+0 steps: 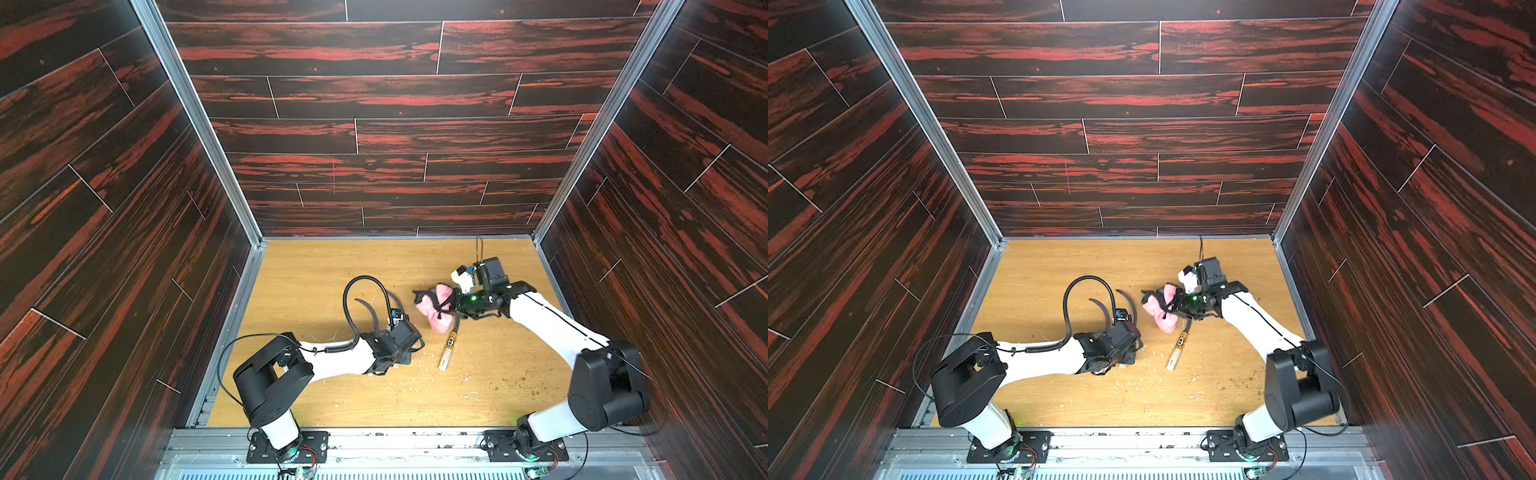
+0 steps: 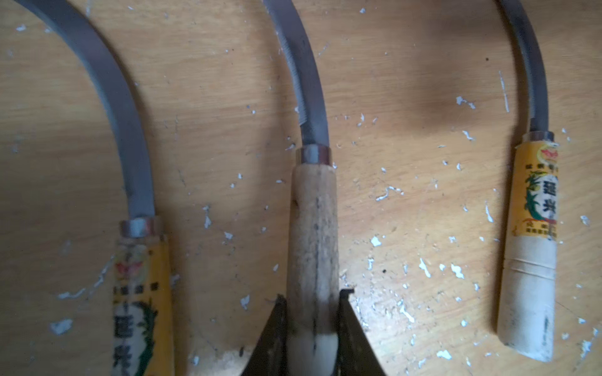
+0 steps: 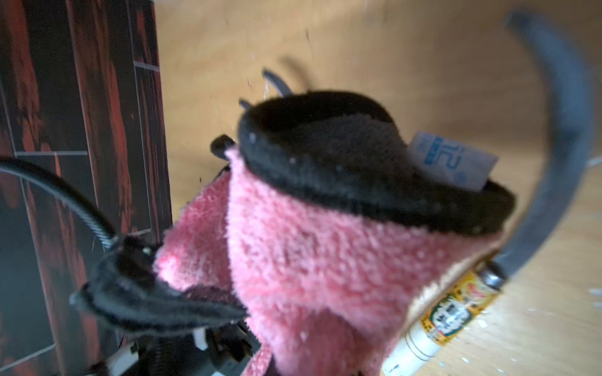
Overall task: Wipe small sickles with rags
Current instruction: Adjust the small sickle at the center of the board.
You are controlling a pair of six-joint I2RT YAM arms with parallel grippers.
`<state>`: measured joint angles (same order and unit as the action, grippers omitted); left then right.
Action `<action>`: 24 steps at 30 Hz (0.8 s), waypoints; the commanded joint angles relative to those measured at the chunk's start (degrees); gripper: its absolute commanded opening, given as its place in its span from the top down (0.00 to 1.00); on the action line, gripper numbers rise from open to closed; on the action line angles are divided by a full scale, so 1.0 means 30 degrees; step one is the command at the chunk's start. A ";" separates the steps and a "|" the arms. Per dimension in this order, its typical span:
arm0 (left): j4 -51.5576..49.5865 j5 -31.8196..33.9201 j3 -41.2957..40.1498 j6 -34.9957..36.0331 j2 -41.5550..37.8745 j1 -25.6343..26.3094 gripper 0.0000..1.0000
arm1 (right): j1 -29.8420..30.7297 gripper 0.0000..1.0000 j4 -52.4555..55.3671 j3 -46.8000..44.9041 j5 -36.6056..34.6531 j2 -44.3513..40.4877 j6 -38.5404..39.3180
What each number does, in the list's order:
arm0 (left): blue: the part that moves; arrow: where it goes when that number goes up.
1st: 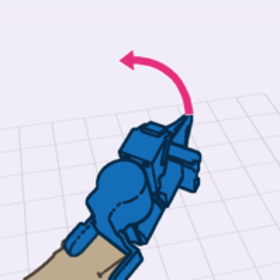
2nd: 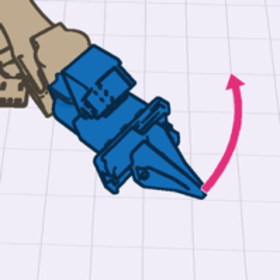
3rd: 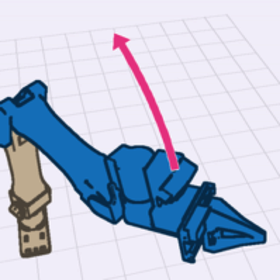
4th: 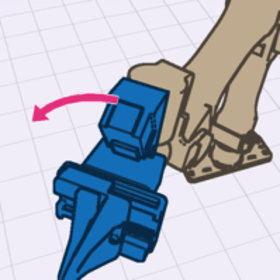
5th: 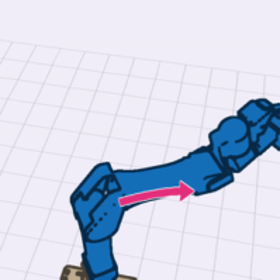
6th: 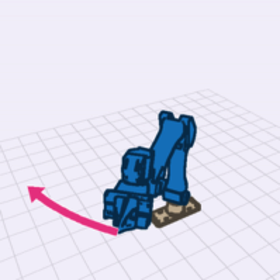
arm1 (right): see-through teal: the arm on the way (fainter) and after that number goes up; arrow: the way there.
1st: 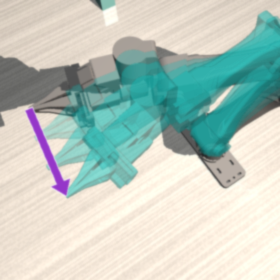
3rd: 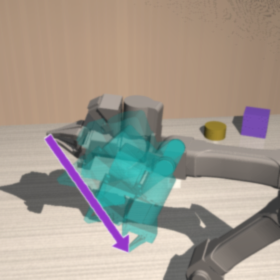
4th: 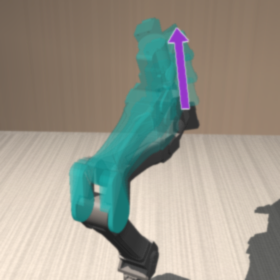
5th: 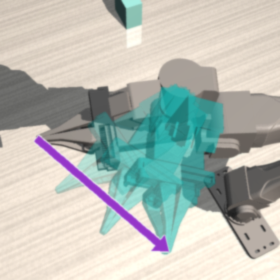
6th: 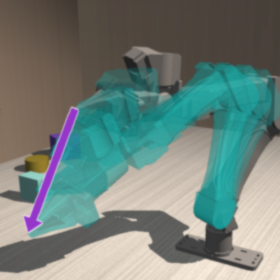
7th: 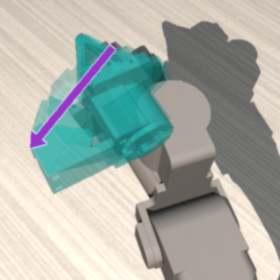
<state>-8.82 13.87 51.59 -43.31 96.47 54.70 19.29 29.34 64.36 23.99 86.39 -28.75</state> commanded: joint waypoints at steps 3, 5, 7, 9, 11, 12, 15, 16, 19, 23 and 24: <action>0.0131 -0.0458 0.0062 0.0450 0.0310 -0.0031 0.98 | -0.0394 1.00 0.1052 0.1254 -0.1199 -0.0701 0.0105; -0.0275 -0.0617 0.0509 0.0516 0.0730 -0.0040 0.98 | -0.0475 1.00 0.1270 0.1580 -0.1507 -0.0715 0.0284; -0.0595 -0.0907 0.0905 0.0604 0.1197 -0.0041 0.97 | -0.0540 1.00 0.1461 0.1845 -0.1974 -0.0730 0.0436; -0.0714 -0.1074 0.1146 0.0608 0.1712 -0.0068 0.97 | -0.0642 1.00 0.1628 0.2005 -0.2030 -0.0759 0.0553; -0.0848 -0.1250 0.1385 0.0615 0.2038 -0.0086 0.97 | -0.0758 1.00 0.1775 0.2129 -0.2164 -0.0759 0.0676; -0.0923 -0.1337 0.1489 0.0637 0.2189 -0.0127 0.96 | -0.0846 1.00 0.1831 0.2160 -0.2166 -0.0760 0.0739; -0.1102 -0.1568 0.1789 0.0694 0.2479 -0.0202 0.92 | -0.0991 1.00 0.1923 0.2219 -0.2137 -0.0788 0.0880; -0.1200 -0.1606 0.1869 0.0709 0.2585 -0.0212 0.90 | -0.1034 1.00 0.1929 0.2219 -0.2151 -0.0789 0.0908; -0.1568 -0.1550 0.2156 0.0733 0.2777 -0.0302 0.84 | -0.1152 1.00 0.1923 0.2161 -0.2137 -0.0820 0.0955; -0.2007 -0.1449 0.2453 0.0833 0.2825 -0.0557 0.76 | -0.1204 1.00 0.1821 0.1986 -0.2109 -0.0847 0.0998; -0.2091 -0.1454 0.2535 0.0853 0.2853 -0.0648 0.74 | -0.1214 1.00 0.1808 0.1945 -0.2107 -0.0847 0.1015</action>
<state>-11.14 9.37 58.15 -41.52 104.25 53.69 15.94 33.91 69.49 17.56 86.08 -26.72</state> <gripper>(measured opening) 0.260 0.094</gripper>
